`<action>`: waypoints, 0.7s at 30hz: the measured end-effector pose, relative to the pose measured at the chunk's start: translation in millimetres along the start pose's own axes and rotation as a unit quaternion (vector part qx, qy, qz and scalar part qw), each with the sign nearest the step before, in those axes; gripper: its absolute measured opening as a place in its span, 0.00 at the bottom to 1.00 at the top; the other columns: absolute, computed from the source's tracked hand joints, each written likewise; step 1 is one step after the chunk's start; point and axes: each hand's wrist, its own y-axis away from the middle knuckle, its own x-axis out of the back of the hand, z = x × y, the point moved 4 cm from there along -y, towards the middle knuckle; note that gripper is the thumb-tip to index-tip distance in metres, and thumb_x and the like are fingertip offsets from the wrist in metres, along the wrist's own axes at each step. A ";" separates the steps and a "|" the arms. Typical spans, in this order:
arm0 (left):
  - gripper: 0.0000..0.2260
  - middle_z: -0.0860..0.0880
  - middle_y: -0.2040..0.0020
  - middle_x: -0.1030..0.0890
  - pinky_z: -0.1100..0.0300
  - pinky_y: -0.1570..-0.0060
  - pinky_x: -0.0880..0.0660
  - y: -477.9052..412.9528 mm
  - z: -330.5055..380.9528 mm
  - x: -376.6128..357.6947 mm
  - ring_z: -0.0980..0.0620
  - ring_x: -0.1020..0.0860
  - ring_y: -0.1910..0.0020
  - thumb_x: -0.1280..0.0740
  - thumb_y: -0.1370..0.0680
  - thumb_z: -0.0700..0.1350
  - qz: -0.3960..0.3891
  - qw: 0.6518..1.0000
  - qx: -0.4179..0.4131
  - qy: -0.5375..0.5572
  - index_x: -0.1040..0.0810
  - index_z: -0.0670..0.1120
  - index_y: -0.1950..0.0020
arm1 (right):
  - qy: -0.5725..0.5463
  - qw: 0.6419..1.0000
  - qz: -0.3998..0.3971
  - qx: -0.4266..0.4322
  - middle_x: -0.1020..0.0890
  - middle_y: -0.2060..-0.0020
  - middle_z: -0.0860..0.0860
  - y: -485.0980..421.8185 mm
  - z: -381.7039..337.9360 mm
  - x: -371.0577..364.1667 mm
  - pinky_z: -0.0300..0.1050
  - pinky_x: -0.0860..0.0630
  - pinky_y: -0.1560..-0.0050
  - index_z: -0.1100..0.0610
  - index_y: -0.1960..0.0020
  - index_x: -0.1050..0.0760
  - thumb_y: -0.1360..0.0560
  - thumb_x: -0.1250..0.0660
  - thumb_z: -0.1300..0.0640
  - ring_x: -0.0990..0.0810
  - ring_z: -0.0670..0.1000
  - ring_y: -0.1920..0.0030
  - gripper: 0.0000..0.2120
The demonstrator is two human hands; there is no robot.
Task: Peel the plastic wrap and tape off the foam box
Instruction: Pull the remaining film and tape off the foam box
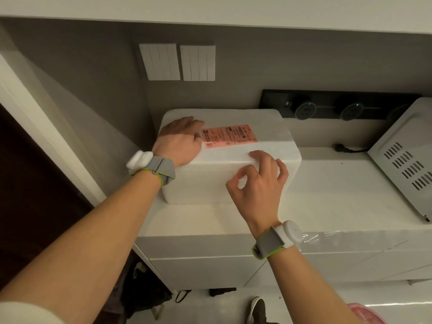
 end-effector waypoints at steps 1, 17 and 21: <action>0.21 0.50 0.24 0.35 0.54 0.28 0.41 -0.3 -0.1 0.1 0.47 0.36 0.26 0.44 0.20 0.46 -0.002 1.000 -0.001 0.001 0.33 0.55 0.26 | 0.011 1.000 -0.022 0.002 0.21 0.42 0.54 -2.7 -0.3 3.5 0.59 0.38 0.30 0.56 0.63 0.22 0.31 0.29 0.55 0.24 0.56 0.37 0.05; 0.21 0.44 0.26 0.32 0.49 0.34 0.33 3.5 12.2 7.1 0.42 0.31 0.31 0.42 0.20 0.46 -0.018 0.996 -0.052 -0.072 0.32 0.49 0.26 | 0.193 0.918 -0.308 0.159 0.39 0.68 0.48 -113.3 -11.2 32.6 0.47 0.35 0.62 0.51 0.52 0.27 0.33 0.32 0.49 0.31 0.56 0.64 0.11; 0.21 0.43 0.28 0.32 0.49 0.35 0.32 5.0 12.2 7.5 0.42 0.32 0.31 0.41 0.21 0.48 -0.034 0.994 -0.057 -0.088 0.33 0.48 0.27 | 0.206 0.910 -0.316 0.171 0.28 0.60 0.53 -125.2 -11.4 30.9 0.47 0.34 0.59 0.56 0.44 0.24 0.32 0.30 0.49 0.25 0.59 0.58 0.19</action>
